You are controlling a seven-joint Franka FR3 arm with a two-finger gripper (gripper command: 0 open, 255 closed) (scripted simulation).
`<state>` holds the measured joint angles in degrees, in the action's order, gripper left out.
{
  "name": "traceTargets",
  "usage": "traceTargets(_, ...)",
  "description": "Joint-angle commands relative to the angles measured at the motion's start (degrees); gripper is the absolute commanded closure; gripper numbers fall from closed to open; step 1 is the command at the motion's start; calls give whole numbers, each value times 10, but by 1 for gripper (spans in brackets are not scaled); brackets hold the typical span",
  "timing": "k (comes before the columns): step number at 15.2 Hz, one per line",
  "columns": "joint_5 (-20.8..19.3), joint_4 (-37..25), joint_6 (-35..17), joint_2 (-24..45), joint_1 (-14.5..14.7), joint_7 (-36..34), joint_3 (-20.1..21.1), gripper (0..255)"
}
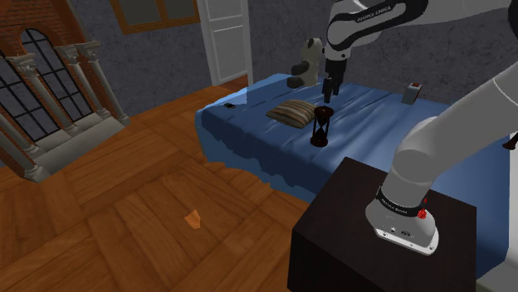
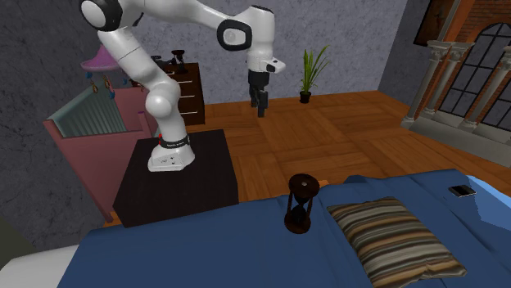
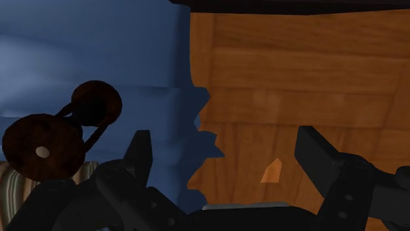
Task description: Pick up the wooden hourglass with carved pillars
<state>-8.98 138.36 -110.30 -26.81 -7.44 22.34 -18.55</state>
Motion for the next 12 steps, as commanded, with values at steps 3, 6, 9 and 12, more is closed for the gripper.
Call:
traceTargets(3, 7, -31, -53, 79, -5, 45, -44, 0)
traceTargets(6, 24, -56, -88, 137, -9, 82, -73, 0)
traceTargets(9, 52, -88, -118, 200, -13, 124, -99, 0)
traceTargets(12, 92, -126, -142, 267, -22, 171, -120, 0)
